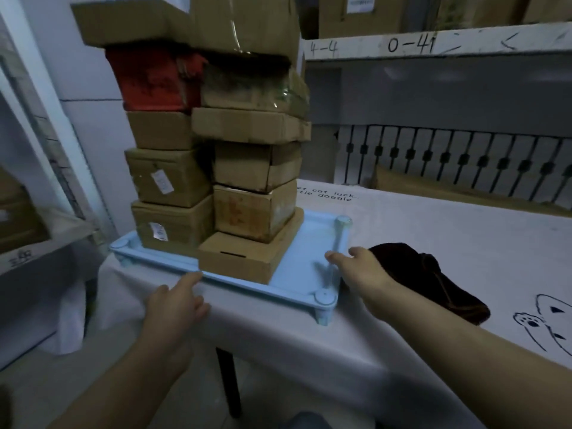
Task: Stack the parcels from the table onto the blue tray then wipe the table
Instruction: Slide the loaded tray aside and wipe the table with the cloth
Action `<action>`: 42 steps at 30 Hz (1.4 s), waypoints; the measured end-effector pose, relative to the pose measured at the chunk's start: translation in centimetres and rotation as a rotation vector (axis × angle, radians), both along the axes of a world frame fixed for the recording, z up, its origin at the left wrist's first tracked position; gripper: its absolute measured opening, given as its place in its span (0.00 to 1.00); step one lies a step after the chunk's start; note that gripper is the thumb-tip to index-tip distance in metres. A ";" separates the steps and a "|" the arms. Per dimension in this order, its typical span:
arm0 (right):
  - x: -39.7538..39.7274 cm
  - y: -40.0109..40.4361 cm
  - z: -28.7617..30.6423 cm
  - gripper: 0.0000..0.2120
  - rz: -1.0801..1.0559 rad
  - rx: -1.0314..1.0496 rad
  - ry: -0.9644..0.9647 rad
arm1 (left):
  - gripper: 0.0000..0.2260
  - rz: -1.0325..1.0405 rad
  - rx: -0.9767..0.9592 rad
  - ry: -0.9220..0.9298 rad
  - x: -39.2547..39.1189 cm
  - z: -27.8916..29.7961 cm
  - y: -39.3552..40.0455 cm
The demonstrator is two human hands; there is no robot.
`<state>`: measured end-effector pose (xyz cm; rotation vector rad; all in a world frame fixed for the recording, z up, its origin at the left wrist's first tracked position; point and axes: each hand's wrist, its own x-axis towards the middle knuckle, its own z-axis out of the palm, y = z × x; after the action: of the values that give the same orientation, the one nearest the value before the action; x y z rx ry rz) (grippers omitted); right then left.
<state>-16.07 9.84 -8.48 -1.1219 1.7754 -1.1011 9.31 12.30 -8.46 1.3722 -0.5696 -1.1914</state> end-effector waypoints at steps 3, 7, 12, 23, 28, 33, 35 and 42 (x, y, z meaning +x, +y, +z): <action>0.7 -1.4 -1.1 0.26 -0.053 0.029 -0.271 | 0.25 0.013 0.062 0.180 0.9 1.4 -1.1; 1.4 -1.4 -0.6 0.12 -0.078 0.035 -0.349 | 0.30 0.004 0.092 0.339 1.4 2.6 -2.1; 1.7 -1.0 -0.1 0.13 -0.085 0.029 -0.375 | 0.20 -0.089 0.084 0.495 1.7 2.8 -2.7; 1.8 -1.4 0.0 0.16 -0.143 -0.019 -0.466 | 0.18 -0.096 0.065 0.510 1.4 3.1 -3.2; 1.3 -2.2 -0.2 0.16 -0.168 -0.027 -0.455 | 0.18 -0.098 0.069 0.498 1.0 3.1 -4.0; 0.3 -2.7 -0.2 0.16 -0.193 -0.043 -0.454 | 0.17 -0.121 0.074 0.496 -0.1 3.1 -5.1; -0.2 -3.0 -0.2 0.16 -0.212 -0.041 -0.453 | 0.18 -0.133 0.076 0.512 -0.6 3.2 -5.5; -1.8 -3.9 0.1 0.14 -0.241 -0.049 -0.427 | 0.17 -0.177 0.080 0.532 -2.5 3.4 -7.0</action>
<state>-17.85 5.93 -8.34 -0.6442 1.5724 -1.4137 6.76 5.33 -5.07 1.0205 -0.2665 -1.6635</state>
